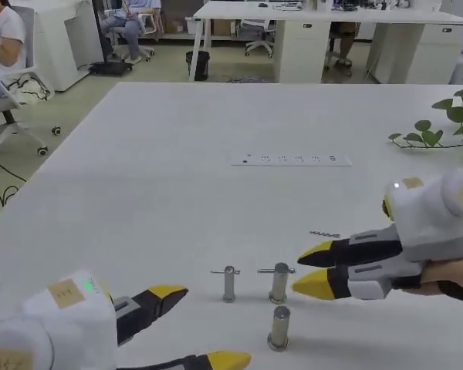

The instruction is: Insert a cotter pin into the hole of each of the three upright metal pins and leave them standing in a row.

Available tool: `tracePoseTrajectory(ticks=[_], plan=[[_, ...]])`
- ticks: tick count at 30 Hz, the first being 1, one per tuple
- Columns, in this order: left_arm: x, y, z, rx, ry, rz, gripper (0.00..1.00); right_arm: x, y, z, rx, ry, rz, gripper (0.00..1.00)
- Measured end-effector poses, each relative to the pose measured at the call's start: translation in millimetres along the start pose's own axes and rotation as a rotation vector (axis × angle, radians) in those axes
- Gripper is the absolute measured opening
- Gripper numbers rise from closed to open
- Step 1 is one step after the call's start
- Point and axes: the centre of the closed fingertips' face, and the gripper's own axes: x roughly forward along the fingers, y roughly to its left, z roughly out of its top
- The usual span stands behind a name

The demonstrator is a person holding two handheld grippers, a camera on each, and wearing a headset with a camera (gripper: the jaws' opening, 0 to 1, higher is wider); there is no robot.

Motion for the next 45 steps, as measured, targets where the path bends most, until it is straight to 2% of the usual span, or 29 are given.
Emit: tracePoseTrajectory(ticks=[2,5,11,15,22,28,37,40,45], plan=[[0.3,0.1,0.4,-0.001,-0.002,0.001,0.64,-2.9,-6.0,0.2,0.012,0.002,-0.017,0.32],[0.7,0.4,0.5,0.000,-0.002,0.004,0.64,-8.7,-22.1,-5.2,-0.005,0.043,-0.071,0.31],[1.5,1.2,-1.0,-0.005,0.000,0.007,0.63,-14.9,-44.2,-8.2,-0.021,0.081,-0.116,0.30],[2.0,3.0,-2.1,0.002,0.002,0.015,0.63,-18.7,-62.9,-16.1,-0.048,0.145,-0.159,0.29],[3.3,5.4,-2.7,0.016,0.006,0.024,0.62,-20.2,-91.0,-24.8,-0.099,0.230,-0.188,0.27],[4.9,8.9,-3.1,0.032,0.010,0.034,0.62,-20.6,-113.8,-34.2,-0.102,0.309,-0.219,0.27],[7.2,11.2,-5.9,0.021,0.014,0.038,0.62,-16.9,-142.7,-48.4,-0.084,0.382,-0.241,0.26],[7.5,11.3,-5.4,0.009,0.007,0.039,0.62,-15.6,-150.7,-55.1,-0.099,0.416,-0.241,0.24],[8.1,11.0,-7.9,0.007,0.011,0.036,0.63,-11.6,-161.4,-60.6,-0.099,0.433,-0.240,0.23]])
